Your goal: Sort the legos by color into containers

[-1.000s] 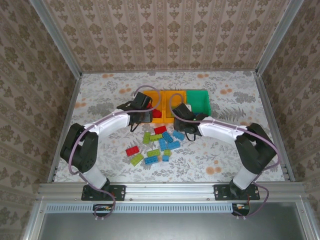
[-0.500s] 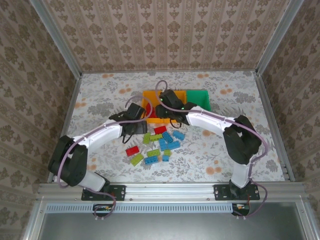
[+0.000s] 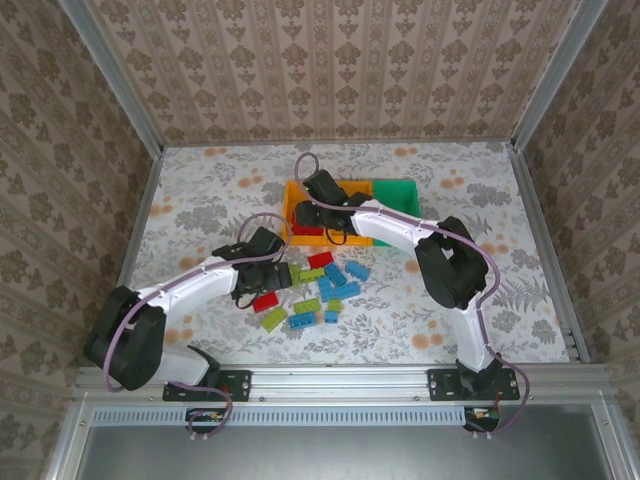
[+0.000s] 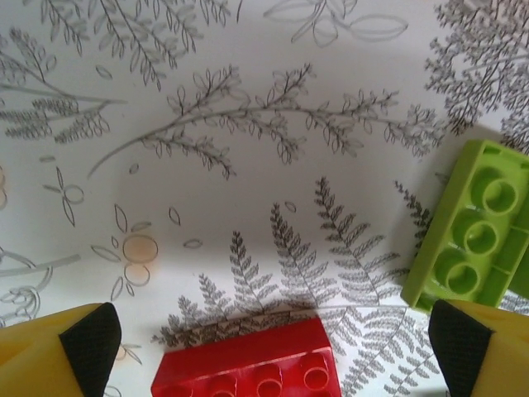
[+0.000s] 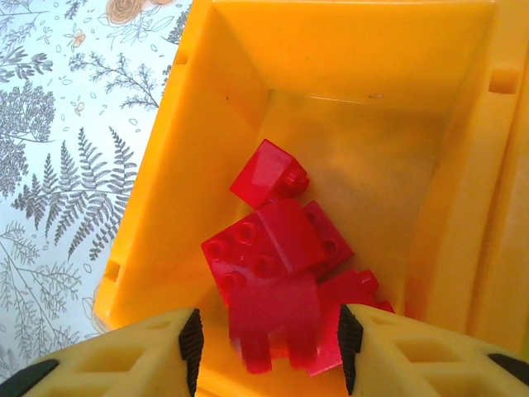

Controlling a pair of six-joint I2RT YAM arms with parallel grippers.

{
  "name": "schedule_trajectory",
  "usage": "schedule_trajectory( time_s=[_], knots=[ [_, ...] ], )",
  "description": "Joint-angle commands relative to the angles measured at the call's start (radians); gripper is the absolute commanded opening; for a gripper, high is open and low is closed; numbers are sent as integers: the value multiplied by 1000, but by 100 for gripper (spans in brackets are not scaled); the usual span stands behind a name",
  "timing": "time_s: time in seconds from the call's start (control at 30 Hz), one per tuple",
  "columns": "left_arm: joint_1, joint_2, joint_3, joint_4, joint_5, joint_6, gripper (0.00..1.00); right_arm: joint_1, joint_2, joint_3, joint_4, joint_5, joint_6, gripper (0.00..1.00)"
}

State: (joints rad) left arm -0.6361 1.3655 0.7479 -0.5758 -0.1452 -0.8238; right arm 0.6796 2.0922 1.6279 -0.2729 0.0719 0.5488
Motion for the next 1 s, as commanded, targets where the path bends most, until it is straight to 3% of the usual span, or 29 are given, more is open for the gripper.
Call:
schedule_trajectory(
  time_s=[0.0,0.53,0.63,0.73,0.97],
  knots=[
    [-17,-27,-27,-47,14,-86,100,-6,39,27,-58,15,-2,54],
    [-72,-53,-81,-76,29,-245,100,-5,-24,-30,5,-13,16,64],
    [-74,-32,-76,-76,30,-250,99,-5,-44,-49,25,-19,15,72],
    [-73,-23,-79,-57,27,-253,96,-5,-68,-61,31,-15,-1,82],
    [-57,-1,-74,-13,19,-230,83,-6,-159,-139,76,-7,-3,87]
  ],
)
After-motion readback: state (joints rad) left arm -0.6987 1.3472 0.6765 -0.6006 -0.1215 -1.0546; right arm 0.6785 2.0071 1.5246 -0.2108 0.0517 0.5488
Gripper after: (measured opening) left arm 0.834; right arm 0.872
